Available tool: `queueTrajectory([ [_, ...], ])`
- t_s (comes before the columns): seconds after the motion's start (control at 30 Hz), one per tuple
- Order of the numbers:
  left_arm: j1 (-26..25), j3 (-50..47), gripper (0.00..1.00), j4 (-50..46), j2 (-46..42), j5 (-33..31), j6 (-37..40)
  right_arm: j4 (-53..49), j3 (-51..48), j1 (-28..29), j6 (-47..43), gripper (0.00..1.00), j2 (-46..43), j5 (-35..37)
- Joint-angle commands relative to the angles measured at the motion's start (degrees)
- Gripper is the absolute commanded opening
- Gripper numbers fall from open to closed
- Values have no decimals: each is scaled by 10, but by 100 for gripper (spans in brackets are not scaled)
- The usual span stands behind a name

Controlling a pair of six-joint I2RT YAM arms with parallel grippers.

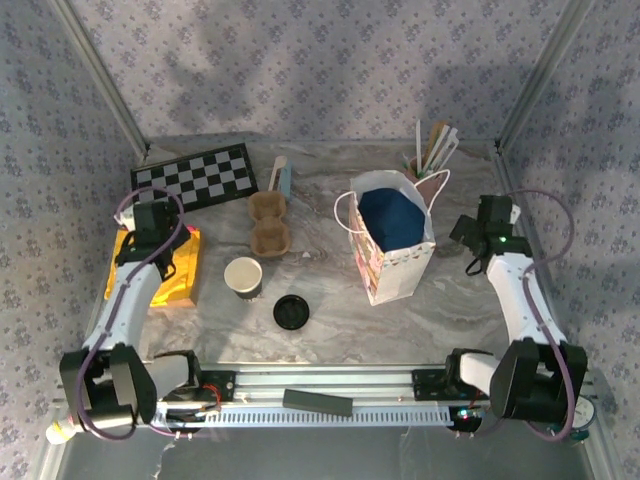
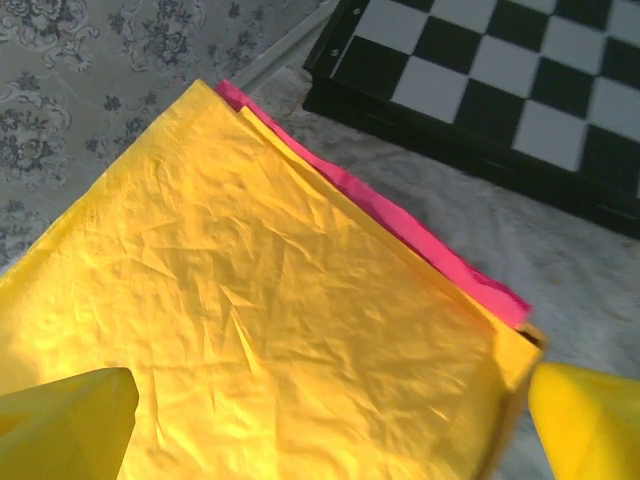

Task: Pack the takeout coffee

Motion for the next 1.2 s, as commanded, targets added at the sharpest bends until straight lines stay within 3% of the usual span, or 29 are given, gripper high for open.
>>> queueTrajectory([
  [0.0,5,-20,100,137,49,-49,51,138,-36,19,-43,100,44,69],
  [0.3,-9,-74,100,374,170,0,156,423,-130,22,-113,100,142,79],
  [0.57,-72,-118,100,518,212,47,250,526,-167,18,-125,100,155,-15],
  [0.77,-52,-226,100,726,225,92,243,617,-207,36,-177,100,166,-50],
  [0.83,-52,-212,100,670,211,99,239,649,-222,37,-188,100,171,-83],
  [0.93,-50,-214,100,676,212,109,242,743,-264,23,-195,100,195,-137],
  [1.17,-51,-213,100,681,216,106,245,717,-253,43,-207,100,191,-103],
])
